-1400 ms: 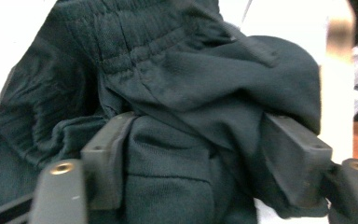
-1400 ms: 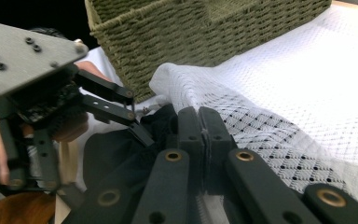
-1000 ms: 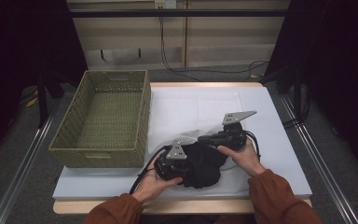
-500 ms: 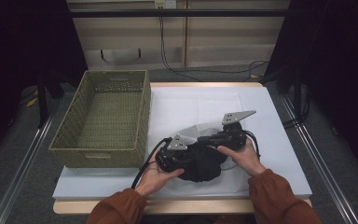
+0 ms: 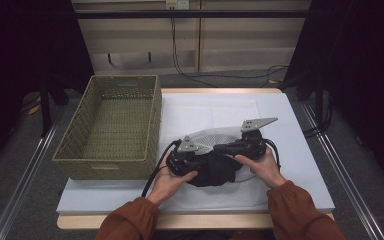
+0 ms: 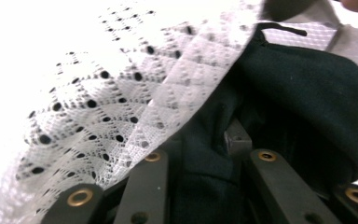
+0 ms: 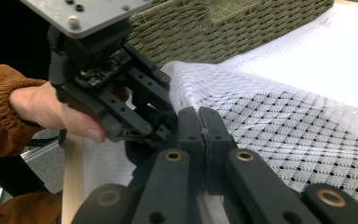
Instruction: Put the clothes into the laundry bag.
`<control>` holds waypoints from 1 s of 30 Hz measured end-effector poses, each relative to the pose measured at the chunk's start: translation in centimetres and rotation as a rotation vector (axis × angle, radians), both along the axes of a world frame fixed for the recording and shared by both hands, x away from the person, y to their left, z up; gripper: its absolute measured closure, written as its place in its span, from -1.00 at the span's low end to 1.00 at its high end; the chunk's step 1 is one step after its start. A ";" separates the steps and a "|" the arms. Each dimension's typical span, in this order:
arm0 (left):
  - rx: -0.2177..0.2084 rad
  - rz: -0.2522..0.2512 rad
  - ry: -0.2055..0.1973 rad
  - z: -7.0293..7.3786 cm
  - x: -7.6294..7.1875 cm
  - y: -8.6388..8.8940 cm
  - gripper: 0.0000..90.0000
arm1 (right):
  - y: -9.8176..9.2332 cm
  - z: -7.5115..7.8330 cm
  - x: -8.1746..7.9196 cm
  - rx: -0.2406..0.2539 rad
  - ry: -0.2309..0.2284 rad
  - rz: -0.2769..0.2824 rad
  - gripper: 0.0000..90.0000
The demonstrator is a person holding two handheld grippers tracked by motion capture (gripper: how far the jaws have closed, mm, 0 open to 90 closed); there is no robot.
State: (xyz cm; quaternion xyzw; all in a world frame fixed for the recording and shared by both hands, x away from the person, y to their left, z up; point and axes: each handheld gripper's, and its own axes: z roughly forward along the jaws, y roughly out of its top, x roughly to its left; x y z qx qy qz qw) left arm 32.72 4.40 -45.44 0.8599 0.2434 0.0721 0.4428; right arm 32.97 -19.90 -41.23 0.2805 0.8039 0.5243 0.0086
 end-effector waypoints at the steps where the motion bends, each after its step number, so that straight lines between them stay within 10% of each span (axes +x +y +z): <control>1: 0.015 0.005 0.002 -0.2 -0.1 -0.1 0.67 | 0.1 0.0 0.0 0.000 0.002 0.002 0.97; 27: -0.023 -0.065 -0.015 1.5 -4.0 2.9 -0.43 | 0.2 -0.2 0.0 -0.011 0.005 0.014 0.97; 30: 0.037 -0.089 -0.003 0.4 -4.1 2.2 -0.48 | 0.2 -0.1 0.0 -0.012 0.002 0.012 0.97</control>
